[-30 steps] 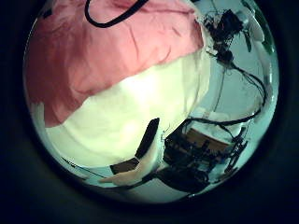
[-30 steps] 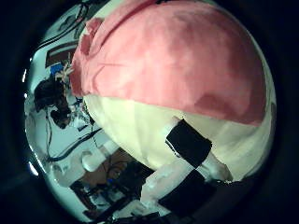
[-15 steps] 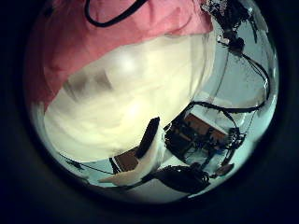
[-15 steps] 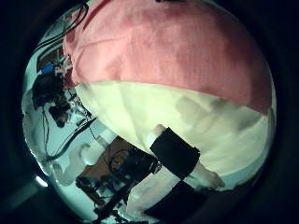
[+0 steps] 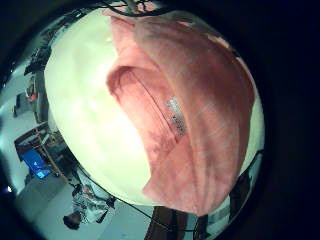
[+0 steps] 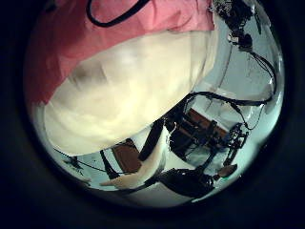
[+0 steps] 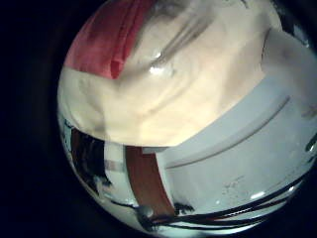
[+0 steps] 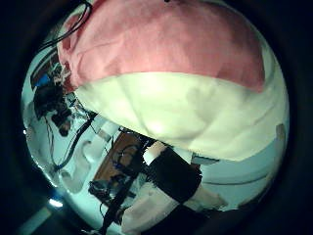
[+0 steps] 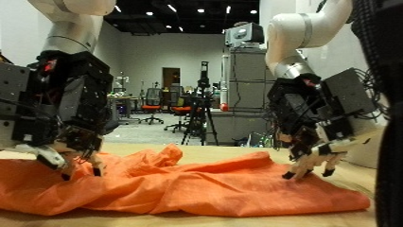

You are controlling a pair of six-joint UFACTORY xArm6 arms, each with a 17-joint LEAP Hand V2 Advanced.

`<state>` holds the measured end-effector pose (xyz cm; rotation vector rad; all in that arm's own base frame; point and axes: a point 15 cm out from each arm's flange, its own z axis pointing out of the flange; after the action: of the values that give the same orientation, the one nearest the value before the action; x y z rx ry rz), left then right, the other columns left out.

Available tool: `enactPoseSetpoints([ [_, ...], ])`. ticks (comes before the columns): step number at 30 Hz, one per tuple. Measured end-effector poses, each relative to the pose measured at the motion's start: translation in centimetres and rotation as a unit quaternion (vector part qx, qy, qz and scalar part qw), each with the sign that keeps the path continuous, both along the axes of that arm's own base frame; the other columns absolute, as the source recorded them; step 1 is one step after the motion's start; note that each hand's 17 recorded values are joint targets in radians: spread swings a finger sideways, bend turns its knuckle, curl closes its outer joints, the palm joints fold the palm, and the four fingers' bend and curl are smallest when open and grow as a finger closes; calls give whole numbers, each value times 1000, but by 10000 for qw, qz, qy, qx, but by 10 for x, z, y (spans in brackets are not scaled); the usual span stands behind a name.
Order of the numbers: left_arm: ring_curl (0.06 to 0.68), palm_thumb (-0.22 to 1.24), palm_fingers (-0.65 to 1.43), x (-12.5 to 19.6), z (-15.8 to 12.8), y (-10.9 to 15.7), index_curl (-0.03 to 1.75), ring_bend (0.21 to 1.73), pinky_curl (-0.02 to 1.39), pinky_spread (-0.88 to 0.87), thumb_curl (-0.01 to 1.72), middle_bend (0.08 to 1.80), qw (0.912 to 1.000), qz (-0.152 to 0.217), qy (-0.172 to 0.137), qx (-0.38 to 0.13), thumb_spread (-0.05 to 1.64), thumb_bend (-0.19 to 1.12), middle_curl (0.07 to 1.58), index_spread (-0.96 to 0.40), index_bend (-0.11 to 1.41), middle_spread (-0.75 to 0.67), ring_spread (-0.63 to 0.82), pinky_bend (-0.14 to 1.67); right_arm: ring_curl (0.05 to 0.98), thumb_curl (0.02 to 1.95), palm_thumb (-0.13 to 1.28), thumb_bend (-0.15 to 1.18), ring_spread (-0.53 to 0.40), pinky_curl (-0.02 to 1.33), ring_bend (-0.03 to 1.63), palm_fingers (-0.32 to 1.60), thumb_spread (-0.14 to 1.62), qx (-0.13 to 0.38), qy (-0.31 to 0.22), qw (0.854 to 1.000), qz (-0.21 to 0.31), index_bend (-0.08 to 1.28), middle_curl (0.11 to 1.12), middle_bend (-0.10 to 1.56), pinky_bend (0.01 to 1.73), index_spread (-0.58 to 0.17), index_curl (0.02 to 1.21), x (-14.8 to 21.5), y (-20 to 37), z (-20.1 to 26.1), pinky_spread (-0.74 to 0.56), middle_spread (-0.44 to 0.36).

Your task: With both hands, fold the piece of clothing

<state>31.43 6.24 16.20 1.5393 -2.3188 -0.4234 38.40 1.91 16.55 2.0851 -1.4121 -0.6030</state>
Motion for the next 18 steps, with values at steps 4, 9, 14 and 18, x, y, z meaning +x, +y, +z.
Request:
enactPoseSetpoints([
  [4,228,180,63,-28,0,-8,364,413,274,471,227,193,9999,-77,72,-40,1214,-15,336,-15,182,17,337,183,245,176,338,-6,57,283,195,172,1445,44,-45,10000,44,167,356,202,193,-359,314,-28,-6,4,210,-106],
  [9,229,172,70,-34,22,-20,363,413,272,465,229,192,9998,-109,-141,-103,1214,-15,338,-15,180,15,332,184,246,178,353,-4,52,286,195,173,1448,128,-335,9993,106,169,358,205,191,-365,309,-47,-10,22,210,-106],
  [14,230,169,81,-18,61,-29,363,415,271,466,231,191,9979,-15,-615,-208,1210,-16,339,-15,179,9,330,185,249,186,379,-3,51,292,200,181,1446,256,-687,9973,67,167,356,201,194,-365,306,-45,-19,48,207,-105],
  [18,231,170,90,-1,92,-34,361,418,272,460,232,192,9941,96,-1050,-253,1201,-15,343,-21,177,7,331,187,252,196,418,0,50,293,202,186,1431,351,-951,9948,-73,164,358,202,194,-369,302,-42,-31,66,202,-97],
])
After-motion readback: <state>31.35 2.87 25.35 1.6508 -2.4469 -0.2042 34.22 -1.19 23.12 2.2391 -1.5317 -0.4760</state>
